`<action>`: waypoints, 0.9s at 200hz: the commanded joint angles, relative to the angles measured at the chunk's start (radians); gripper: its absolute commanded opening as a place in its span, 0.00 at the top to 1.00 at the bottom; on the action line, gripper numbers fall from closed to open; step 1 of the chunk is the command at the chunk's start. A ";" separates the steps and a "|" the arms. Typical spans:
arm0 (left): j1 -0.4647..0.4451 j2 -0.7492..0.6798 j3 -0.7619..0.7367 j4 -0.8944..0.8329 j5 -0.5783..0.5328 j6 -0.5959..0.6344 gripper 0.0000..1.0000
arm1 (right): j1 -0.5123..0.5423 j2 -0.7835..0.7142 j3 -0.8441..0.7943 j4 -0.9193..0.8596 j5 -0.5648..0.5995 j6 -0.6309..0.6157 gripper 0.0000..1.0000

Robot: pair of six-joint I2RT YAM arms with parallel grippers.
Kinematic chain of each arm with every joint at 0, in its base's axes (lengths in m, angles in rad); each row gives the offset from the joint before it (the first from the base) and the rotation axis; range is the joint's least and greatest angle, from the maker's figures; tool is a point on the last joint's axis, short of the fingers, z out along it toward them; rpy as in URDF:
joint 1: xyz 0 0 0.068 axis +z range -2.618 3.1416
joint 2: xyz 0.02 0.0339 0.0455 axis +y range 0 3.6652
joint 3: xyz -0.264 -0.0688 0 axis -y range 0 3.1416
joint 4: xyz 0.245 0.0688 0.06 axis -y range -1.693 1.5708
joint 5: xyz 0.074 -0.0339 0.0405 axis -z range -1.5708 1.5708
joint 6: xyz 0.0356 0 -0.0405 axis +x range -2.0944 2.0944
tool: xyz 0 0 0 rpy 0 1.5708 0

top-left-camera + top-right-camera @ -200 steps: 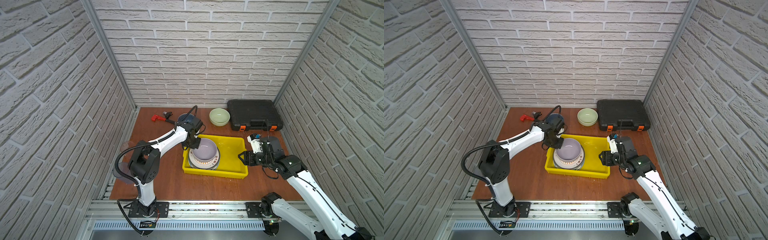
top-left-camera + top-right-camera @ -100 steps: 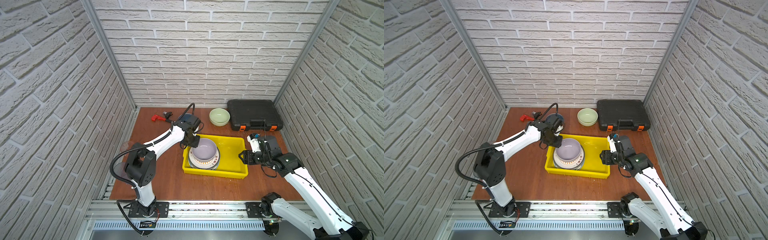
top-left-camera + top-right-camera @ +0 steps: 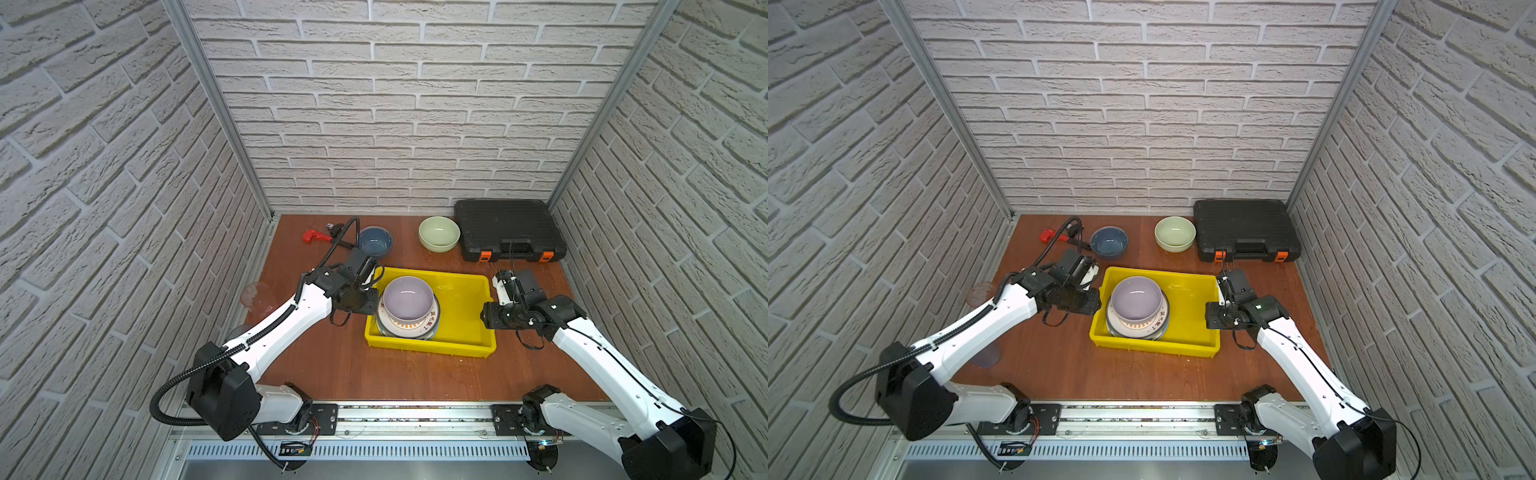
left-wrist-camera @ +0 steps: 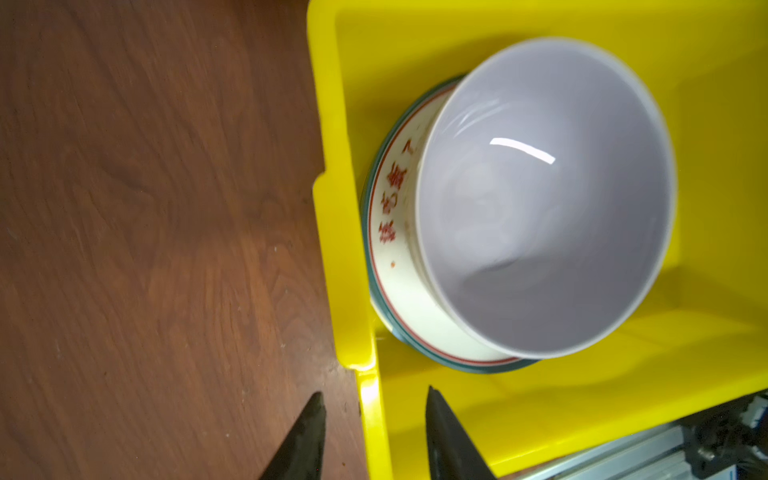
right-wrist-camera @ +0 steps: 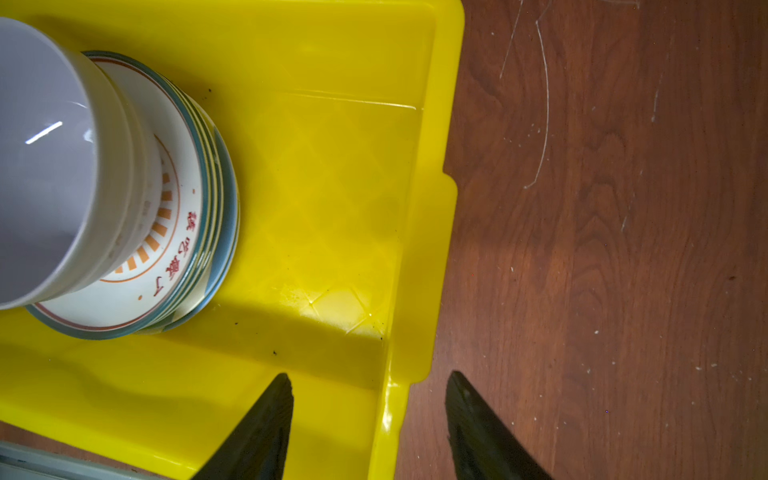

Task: Place the mixed dishes into the plastic bin
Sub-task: 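Grip opposite bin walls with both grippers and shift the bin nearer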

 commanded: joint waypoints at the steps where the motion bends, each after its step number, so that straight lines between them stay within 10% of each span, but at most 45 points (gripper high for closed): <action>1: -0.013 -0.052 -0.067 0.061 0.033 -0.036 0.60 | -0.002 -0.013 -0.028 -0.021 0.030 0.035 0.41; 180: -0.104 -0.158 -0.266 0.138 -0.067 -0.215 0.94 | 0.113 -0.001 -0.134 0.024 -0.005 0.170 0.82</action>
